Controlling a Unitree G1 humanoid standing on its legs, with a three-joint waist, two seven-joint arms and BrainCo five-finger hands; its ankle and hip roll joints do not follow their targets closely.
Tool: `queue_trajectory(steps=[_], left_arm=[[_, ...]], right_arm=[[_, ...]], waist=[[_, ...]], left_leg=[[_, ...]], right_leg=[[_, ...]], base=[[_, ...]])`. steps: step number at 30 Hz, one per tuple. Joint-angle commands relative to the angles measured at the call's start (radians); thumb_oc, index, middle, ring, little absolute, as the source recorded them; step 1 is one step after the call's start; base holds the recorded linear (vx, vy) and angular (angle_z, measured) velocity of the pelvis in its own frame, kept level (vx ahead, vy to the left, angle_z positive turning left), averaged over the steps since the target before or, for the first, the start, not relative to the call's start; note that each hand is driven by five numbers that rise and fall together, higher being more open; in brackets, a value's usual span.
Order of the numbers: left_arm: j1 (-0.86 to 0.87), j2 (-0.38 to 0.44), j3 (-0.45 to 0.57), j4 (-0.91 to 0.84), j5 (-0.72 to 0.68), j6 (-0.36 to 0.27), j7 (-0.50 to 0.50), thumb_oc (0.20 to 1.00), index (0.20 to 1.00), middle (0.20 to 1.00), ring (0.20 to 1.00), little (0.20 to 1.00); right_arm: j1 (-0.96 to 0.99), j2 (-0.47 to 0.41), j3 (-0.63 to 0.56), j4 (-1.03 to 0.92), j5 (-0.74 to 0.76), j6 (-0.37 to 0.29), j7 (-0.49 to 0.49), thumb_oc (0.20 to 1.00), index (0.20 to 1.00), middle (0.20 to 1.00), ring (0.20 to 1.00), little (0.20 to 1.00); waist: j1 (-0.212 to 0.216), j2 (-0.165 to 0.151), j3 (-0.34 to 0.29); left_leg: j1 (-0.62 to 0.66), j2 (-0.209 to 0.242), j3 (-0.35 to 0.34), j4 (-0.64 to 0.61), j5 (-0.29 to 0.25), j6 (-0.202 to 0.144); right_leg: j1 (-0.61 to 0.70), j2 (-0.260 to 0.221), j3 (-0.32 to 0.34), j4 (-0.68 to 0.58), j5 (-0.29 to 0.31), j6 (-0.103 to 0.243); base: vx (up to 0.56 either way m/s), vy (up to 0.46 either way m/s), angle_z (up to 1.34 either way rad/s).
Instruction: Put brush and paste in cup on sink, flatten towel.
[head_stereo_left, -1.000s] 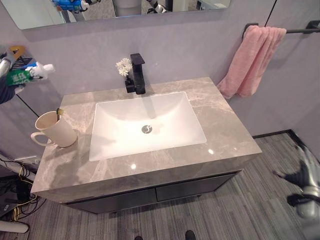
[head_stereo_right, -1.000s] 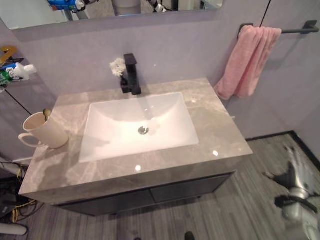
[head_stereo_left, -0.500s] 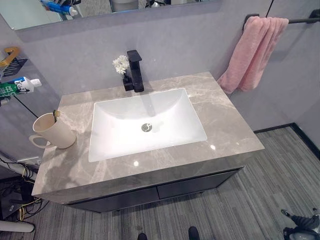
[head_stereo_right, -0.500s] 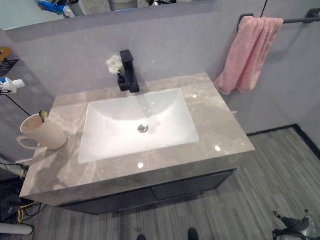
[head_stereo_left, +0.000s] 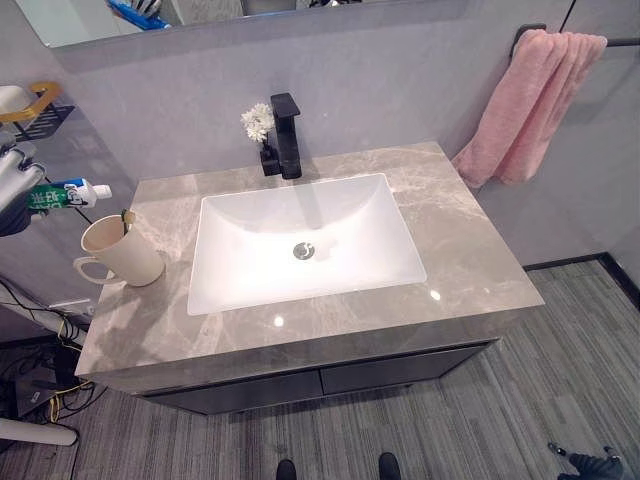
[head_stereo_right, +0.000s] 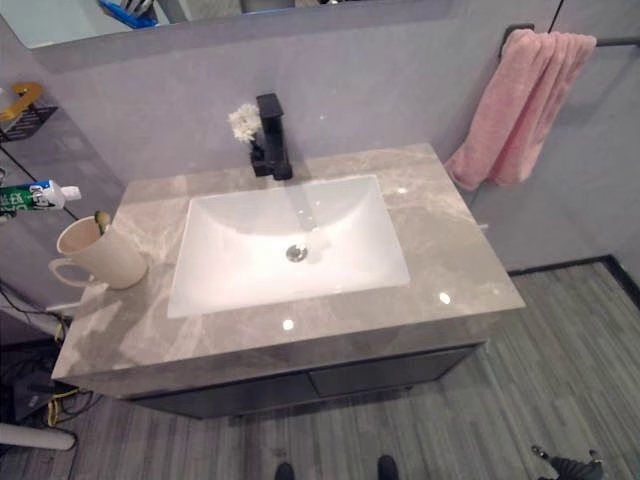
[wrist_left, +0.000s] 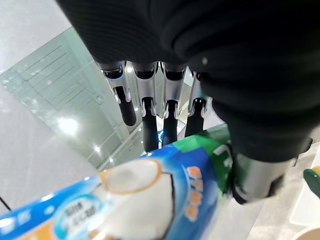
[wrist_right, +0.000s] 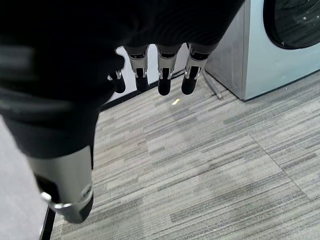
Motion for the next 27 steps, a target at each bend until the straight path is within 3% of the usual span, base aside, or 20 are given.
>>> queue_trajectory(steps=[1,18,27], left_arm=[[-0.080,0.085,0.122,0.070,-0.021,0.035,0.010,0.200,0.200,0.200,0.200,0.200],[0.010,0.124,0.181,0.146,-0.017,0.031,-0.014,0.200,0.200,0.200,0.200,0.200],[-0.036,0.143,0.097,0.259,-0.022,0.036,-0.038,0.200,0.200,0.200,0.200,0.200]], right_arm=[[-0.021,-0.028,0.024,0.037,0.015,-0.005,0.010,1.000,1.000,1.000,1.000,1.000],[-0.018,-0.018,0.108,0.012,-0.103,-0.002,0.038,1.000,1.000,1.000,1.000,1.000],[-0.030,-0.023,0.138,0.009,-0.120,-0.004,0.047,1.000,1.000,1.000,1.000,1.000]], waist=[[-0.010,-0.029,-0.009],[-0.003,-0.029,0.003],[-0.017,-0.030,0.013]], left_leg=[[0.040,0.008,-0.011,0.005,-0.042,-0.015],[0.033,0.009,-0.014,0.005,-0.038,-0.012],[0.029,0.011,-0.014,0.005,-0.032,-0.012]], right_leg=[[-0.003,-0.122,-0.052,-0.001,0.040,0.099],[-0.009,-0.124,-0.057,-0.001,0.042,0.100],[-0.012,-0.123,-0.057,-0.001,0.045,0.099]], base=[[0.00,0.000,0.00],[0.00,0.000,0.00],[0.00,0.000,0.00]])
